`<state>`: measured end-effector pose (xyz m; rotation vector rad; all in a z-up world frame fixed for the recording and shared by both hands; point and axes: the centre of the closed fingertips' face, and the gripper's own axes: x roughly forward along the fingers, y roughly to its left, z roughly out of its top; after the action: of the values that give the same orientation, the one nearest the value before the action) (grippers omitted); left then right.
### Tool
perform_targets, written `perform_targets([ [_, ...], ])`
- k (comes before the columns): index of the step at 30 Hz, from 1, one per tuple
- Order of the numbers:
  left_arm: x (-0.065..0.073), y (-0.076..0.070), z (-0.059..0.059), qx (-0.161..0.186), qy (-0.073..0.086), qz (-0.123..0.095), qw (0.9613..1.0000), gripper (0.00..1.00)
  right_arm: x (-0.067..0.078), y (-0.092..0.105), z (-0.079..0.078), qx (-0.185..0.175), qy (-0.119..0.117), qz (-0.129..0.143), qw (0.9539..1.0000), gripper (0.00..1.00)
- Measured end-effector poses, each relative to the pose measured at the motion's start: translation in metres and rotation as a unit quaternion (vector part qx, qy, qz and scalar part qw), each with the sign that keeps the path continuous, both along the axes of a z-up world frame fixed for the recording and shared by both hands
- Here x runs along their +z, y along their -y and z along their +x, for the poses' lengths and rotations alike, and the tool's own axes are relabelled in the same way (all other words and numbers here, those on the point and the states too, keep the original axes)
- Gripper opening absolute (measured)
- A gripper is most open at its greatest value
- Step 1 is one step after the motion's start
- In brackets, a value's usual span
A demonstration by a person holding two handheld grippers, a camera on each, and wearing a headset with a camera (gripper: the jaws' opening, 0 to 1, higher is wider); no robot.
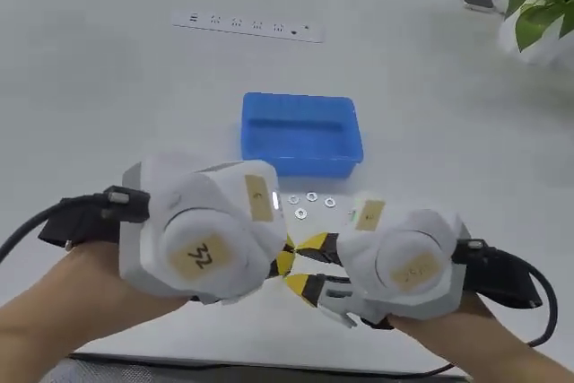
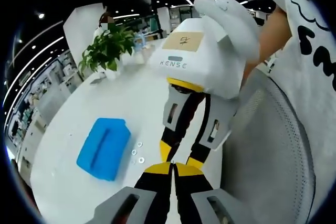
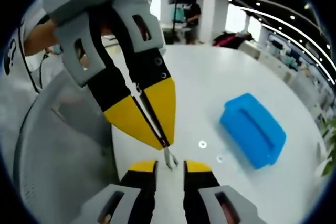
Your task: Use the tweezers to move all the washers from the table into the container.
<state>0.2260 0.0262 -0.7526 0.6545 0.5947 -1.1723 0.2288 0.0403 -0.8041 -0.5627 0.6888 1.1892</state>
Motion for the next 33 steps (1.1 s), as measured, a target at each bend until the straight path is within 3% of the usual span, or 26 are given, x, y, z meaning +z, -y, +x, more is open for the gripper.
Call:
perform_targets([
  [5,0.002,0.002,0.002,-0.011,0.002,0.000,0.9999,0.00,-0.004,-0.002,0.003,0.006,-0.002,-0.002,1.0000,0.13],
  [9,0.002,0.005,0.002,-0.016,0.006,0.001,0.9998,0.00,-0.006,-0.002,0.006,0.019,0.012,-0.009,0.9997,0.08],
  [12,0.001,0.006,0.006,-0.012,0.020,0.002,0.9997,0.00,-0.012,-0.002,0.009,0.018,0.016,-0.021,0.9995,0.06],
  [19,0.002,0.004,0.012,0.037,0.018,-0.025,0.9988,0.00,-0.013,0.000,0.009,0.016,0.014,-0.018,0.9996,0.04],
  [23,0.001,-0.003,0.013,0.067,0.025,-0.035,0.9969,0.00,-0.013,0.001,0.010,0.008,0.014,-0.014,0.9998,0.02],
  [26,0.001,-0.004,0.011,0.094,0.015,-0.062,0.9936,0.00,-0.012,-0.001,0.008,0.009,0.008,-0.007,0.9999,0.03],
  [30,-0.001,-0.005,0.011,0.091,0.029,-0.056,0.9939,0.03,-0.012,-0.002,0.005,0.022,0.016,-0.012,0.9996,0.02],
  [33,-0.001,-0.003,0.012,0.081,0.030,-0.055,0.9947,0.07,-0.012,-0.001,0.005,0.033,0.026,-0.020,0.9989,0.02],
])
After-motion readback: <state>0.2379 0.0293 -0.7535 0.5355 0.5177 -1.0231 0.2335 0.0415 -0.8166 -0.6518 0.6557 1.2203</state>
